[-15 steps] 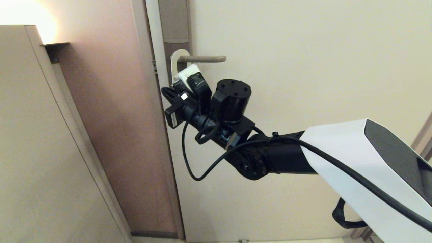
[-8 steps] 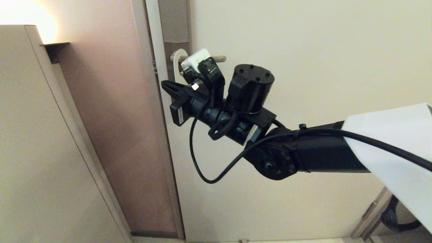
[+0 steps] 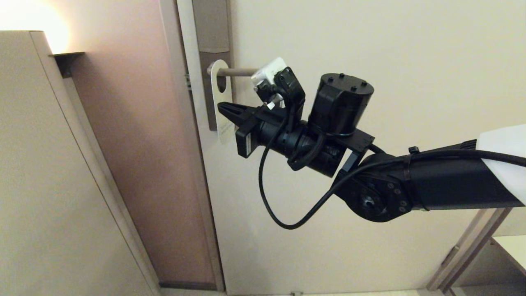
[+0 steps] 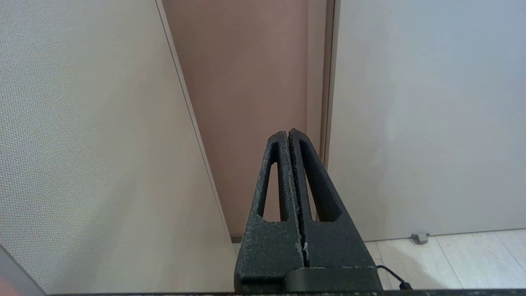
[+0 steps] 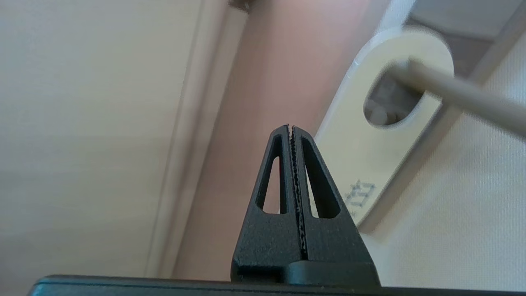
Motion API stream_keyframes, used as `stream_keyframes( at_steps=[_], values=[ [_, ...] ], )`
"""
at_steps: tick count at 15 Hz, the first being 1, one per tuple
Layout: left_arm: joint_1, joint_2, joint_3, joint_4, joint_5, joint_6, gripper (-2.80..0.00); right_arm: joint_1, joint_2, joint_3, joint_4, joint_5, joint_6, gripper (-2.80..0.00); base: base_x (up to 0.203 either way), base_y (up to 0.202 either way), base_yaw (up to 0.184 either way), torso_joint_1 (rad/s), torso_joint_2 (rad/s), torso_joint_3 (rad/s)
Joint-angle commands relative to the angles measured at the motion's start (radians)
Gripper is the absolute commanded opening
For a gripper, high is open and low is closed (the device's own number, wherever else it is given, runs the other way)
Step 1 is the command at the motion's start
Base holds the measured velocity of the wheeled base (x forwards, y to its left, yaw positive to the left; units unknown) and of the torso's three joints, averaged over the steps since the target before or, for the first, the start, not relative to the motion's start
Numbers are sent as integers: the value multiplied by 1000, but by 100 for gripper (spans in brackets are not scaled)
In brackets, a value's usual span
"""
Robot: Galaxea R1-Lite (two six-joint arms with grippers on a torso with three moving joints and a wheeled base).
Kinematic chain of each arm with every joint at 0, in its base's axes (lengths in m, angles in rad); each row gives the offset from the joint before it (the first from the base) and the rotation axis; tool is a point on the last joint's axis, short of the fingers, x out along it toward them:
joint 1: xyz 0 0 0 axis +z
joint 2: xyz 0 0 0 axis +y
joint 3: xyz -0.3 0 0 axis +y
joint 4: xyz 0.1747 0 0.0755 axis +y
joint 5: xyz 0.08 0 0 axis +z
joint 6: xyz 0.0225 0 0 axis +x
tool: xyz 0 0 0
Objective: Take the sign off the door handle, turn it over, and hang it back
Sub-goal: Hang the sign back with the other side facing out
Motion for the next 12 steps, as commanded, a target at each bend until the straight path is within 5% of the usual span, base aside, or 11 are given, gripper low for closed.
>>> stream_keyframes(
  at_steps=[1, 7, 12],
  values=[
    [0, 1, 0, 0, 0, 0, -280, -16, 45, -16, -9, 0, -6, -280, 0, 0, 0, 0, 0, 0],
    [0, 1, 0, 0, 0, 0, -280, -27, 186, -184, -45, -69, -14, -280, 0, 0, 0, 0, 0, 0],
    [0, 1, 0, 0, 0, 0, -280, -27, 224, -199, -59, -80, -32, -280, 0, 0, 0, 0, 0, 0]
  ],
)
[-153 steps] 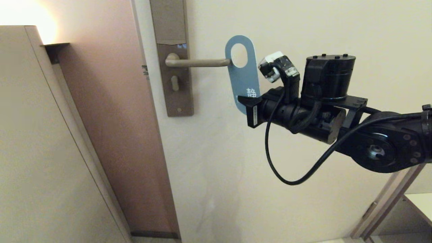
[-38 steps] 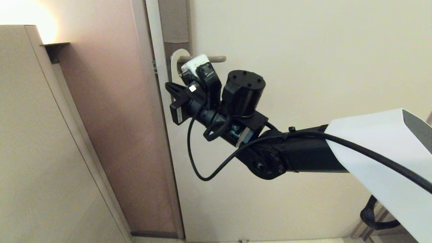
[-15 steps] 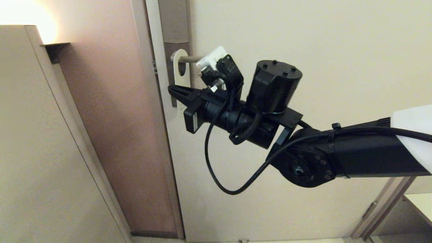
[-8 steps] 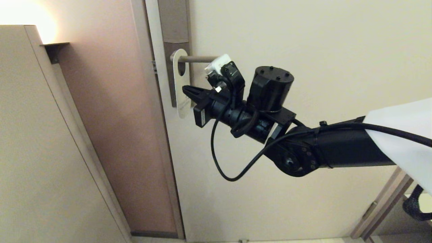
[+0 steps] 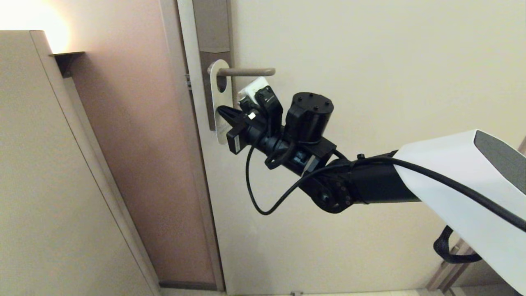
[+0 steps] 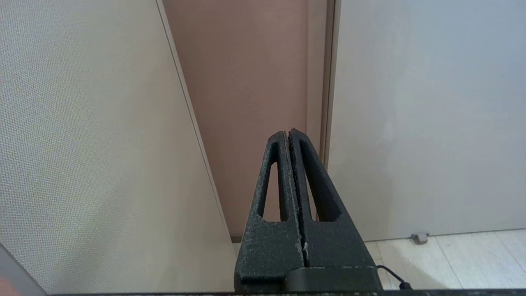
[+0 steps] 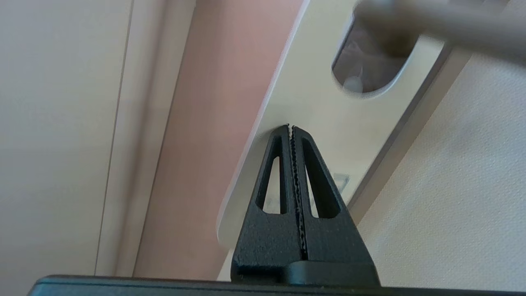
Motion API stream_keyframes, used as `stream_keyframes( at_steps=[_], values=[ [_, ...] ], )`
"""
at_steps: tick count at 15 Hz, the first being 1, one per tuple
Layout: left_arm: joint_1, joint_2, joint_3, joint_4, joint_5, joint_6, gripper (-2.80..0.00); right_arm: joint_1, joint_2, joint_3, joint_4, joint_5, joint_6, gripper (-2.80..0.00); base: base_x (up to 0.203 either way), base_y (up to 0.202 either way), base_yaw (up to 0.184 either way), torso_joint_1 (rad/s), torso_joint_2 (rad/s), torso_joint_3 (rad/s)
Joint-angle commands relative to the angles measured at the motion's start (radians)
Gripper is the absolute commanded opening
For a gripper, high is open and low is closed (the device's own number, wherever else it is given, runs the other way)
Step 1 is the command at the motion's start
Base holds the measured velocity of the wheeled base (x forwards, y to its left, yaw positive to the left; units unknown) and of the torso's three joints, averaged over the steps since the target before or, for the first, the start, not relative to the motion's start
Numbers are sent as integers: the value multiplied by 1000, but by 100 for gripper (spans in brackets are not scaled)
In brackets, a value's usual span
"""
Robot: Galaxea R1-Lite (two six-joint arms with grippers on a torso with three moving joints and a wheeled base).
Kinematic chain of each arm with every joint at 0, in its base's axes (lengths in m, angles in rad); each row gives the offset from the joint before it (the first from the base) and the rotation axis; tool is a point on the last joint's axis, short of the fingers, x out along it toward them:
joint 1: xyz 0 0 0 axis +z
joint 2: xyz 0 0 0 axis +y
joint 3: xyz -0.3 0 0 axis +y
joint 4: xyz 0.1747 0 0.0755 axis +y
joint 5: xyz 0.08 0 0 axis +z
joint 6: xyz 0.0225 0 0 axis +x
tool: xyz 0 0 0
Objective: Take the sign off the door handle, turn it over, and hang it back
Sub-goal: Hang the sign back with the other side facing out
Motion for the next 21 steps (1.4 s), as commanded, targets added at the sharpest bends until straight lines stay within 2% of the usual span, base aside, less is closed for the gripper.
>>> stream_keyframes(
  at_steps=[1, 6, 16, 21],
  values=[
    [0, 1, 0, 0, 0, 1, -280, 0, 33, -18, -7, 1, -2, -280, 0, 0, 0, 0, 0, 0],
    [0, 1, 0, 0, 0, 1, -280, 0, 92, -132, -5, 0, -4, -280, 0, 0, 0, 0, 0, 0],
    [0, 1, 0, 0, 0, 1, -280, 0, 167, -209, -1, 1, -33, -280, 0, 0, 0, 0, 0, 0],
    [0, 1, 0, 0, 0, 1, -280, -5, 197, -270, 37, -3, -82, -280, 0, 0, 0, 0, 0, 0]
  ],
)
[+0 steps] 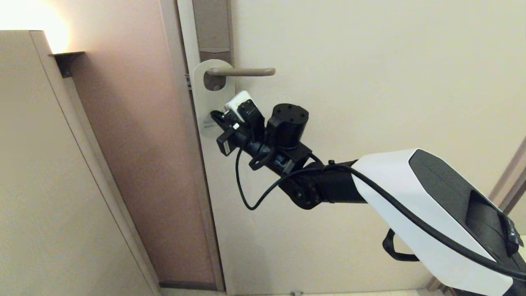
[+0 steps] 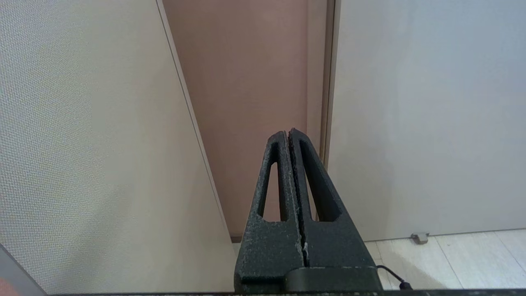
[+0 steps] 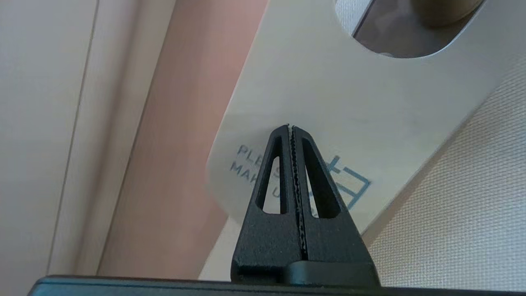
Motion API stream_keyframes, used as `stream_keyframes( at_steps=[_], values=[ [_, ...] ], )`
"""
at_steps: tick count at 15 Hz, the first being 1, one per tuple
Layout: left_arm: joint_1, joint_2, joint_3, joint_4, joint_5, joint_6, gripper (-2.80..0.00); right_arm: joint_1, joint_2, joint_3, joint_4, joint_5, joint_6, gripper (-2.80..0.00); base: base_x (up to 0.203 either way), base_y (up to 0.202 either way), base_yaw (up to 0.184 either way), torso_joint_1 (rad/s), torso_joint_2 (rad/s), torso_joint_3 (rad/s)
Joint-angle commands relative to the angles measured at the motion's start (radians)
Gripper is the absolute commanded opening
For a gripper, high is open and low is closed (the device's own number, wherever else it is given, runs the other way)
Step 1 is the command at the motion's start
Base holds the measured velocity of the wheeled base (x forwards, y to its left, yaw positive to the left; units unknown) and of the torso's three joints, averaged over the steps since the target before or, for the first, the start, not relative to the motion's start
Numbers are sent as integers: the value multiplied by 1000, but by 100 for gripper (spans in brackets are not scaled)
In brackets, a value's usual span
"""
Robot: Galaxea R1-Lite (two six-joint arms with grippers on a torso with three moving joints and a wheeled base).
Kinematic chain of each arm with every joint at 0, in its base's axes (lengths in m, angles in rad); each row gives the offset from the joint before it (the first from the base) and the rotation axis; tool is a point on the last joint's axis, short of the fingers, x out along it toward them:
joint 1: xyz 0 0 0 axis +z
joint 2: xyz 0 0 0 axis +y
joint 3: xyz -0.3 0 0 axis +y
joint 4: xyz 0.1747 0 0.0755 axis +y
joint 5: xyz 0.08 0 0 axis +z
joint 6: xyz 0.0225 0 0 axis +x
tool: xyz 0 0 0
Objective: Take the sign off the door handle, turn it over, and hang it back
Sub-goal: Hang the sign back with the other side facing out
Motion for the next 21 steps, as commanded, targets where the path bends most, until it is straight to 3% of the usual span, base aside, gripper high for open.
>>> stream_keyframes(
  at_steps=[1, 21],
  values=[
    [0, 1, 0, 0, 0, 1, -280, -2, 14, -26, 5, 1, -3, -280, 0, 0, 0, 0, 0, 0],
    [0, 1, 0, 0, 0, 1, -280, -13, -38, -115, 109, -4, 1, -280, 0, 0, 0, 0, 0, 0]
  ],
)
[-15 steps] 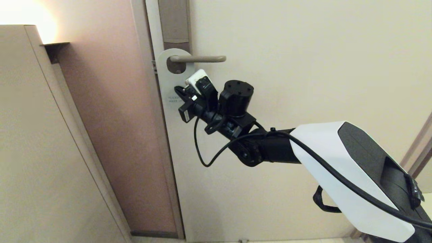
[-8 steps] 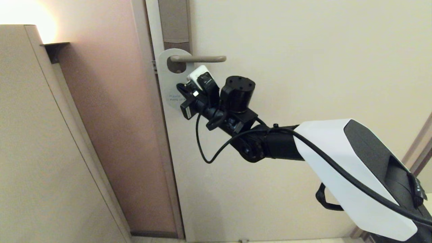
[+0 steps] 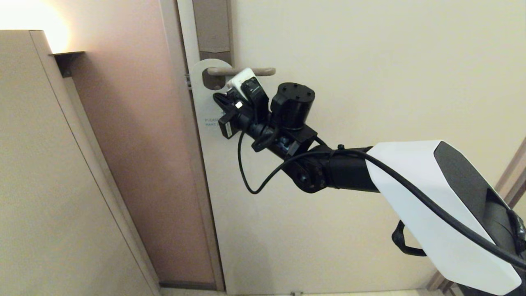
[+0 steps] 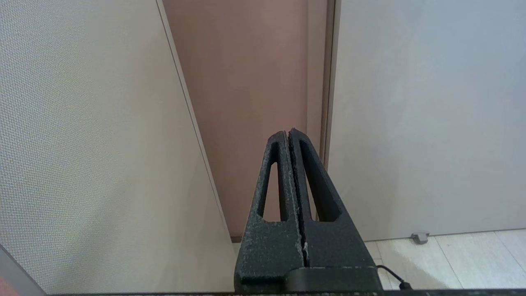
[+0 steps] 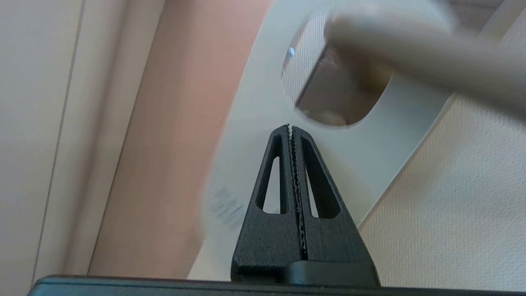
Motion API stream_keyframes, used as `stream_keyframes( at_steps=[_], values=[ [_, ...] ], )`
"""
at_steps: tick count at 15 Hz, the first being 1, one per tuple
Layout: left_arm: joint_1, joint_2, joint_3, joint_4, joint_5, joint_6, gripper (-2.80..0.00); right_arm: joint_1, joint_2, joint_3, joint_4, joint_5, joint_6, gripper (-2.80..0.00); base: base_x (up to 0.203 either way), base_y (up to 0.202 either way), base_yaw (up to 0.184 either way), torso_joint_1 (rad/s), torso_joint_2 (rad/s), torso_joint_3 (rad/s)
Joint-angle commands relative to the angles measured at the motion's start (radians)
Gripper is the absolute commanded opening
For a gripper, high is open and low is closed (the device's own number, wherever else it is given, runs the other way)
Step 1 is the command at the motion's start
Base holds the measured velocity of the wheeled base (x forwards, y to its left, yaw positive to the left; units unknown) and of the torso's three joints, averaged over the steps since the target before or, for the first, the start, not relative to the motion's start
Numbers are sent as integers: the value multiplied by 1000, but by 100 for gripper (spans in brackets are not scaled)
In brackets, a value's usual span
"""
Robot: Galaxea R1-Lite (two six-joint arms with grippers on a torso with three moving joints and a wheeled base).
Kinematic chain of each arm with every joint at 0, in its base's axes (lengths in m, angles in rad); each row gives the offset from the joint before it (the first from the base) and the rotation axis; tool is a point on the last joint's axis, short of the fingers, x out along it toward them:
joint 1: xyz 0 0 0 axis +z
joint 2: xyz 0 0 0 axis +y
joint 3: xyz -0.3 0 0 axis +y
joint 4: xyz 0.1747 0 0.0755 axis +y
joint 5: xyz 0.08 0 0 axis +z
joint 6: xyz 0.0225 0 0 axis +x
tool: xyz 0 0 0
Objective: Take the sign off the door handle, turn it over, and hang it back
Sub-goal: Hang the sign back with the other side facing out
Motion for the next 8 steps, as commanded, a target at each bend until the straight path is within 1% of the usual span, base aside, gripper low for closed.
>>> stream_keyframes(
  at_steps=[1, 4, 8],
  values=[
    [0, 1, 0, 0, 0, 1, -280, 2, -18, 0, -4, 2, -2, -280, 0, 0, 0, 0, 0, 0],
    [0, 1, 0, 0, 0, 1, -280, 4, -19, 0, 27, -2, -3, -280, 0, 0, 0, 0, 0, 0],
    [0, 1, 0, 0, 0, 1, -280, 4, -18, 15, 30, -6, -5, -280, 0, 0, 0, 0, 0, 0]
  ],
)
